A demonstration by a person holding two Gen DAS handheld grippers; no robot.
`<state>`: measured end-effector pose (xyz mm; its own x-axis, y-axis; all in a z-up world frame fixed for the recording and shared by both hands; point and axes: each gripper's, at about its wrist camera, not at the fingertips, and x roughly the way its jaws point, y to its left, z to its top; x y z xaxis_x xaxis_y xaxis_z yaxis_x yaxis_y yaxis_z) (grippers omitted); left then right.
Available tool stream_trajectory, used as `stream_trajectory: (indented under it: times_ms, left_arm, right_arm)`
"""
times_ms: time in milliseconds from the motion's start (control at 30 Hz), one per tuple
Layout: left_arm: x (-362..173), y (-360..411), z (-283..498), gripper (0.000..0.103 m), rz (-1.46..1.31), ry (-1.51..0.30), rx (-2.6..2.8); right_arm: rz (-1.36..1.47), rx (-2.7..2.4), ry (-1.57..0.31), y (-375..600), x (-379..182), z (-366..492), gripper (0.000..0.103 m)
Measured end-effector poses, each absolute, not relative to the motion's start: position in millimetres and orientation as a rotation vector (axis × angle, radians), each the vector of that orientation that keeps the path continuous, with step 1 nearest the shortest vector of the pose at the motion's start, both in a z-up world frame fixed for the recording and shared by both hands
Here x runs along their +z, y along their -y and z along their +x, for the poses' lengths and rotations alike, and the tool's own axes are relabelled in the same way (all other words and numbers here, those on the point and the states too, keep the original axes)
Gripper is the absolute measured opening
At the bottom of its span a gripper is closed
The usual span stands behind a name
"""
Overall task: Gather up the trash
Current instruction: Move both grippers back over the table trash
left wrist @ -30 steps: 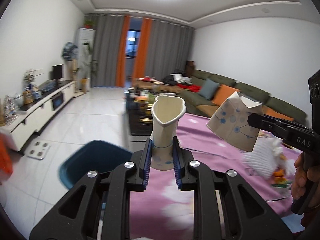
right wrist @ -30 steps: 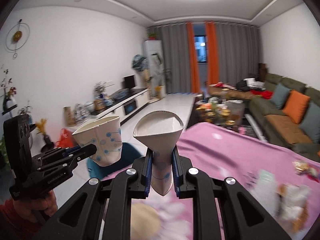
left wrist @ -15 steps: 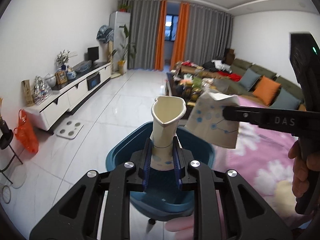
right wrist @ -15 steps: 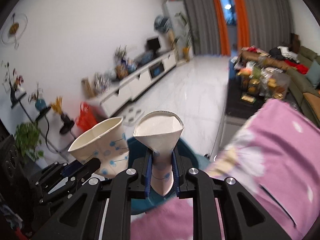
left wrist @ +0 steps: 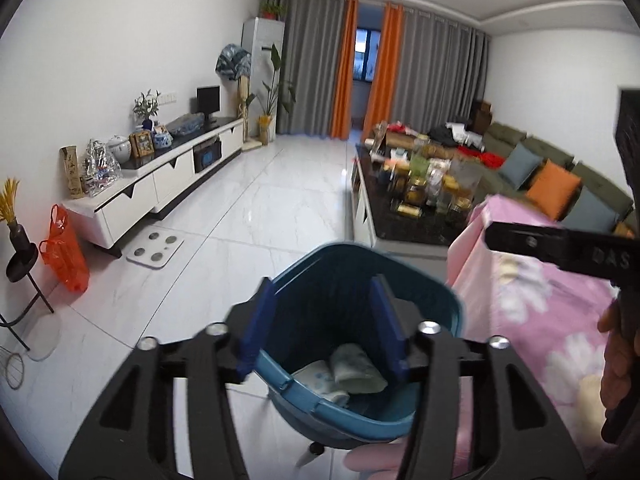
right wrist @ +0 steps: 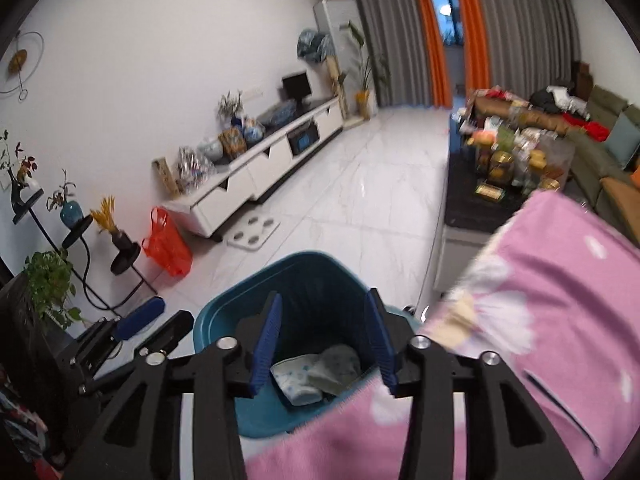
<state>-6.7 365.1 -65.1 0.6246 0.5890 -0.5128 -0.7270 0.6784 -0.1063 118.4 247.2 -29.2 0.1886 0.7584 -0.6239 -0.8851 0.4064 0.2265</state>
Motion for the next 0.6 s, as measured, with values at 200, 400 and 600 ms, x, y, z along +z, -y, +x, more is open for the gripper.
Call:
stream_trajectory:
  times_ms: [200, 400, 600]
  left_arm:
    - [-25.3, -309.2, -32.5, 0.083, -0.267, -0.366, 0.733]
    - [12.4, -251.2, -33.9, 0.097, -0.193, -0.291, 0.671]
    - [34.3, -193.1, -17.4, 0.097, -0.165, -0.275, 0.581]
  right_arm:
    - [-0.151, 1.120, -0.605, -176.6, -3.2, 102.5, 0.064]
    - [-0.121, 1.050, -0.502, -110.6, 8.8, 89.3, 0.079]
    - [-0.071, 0.951, -0.413, -39.8, 20.6, 84.7, 0.091]
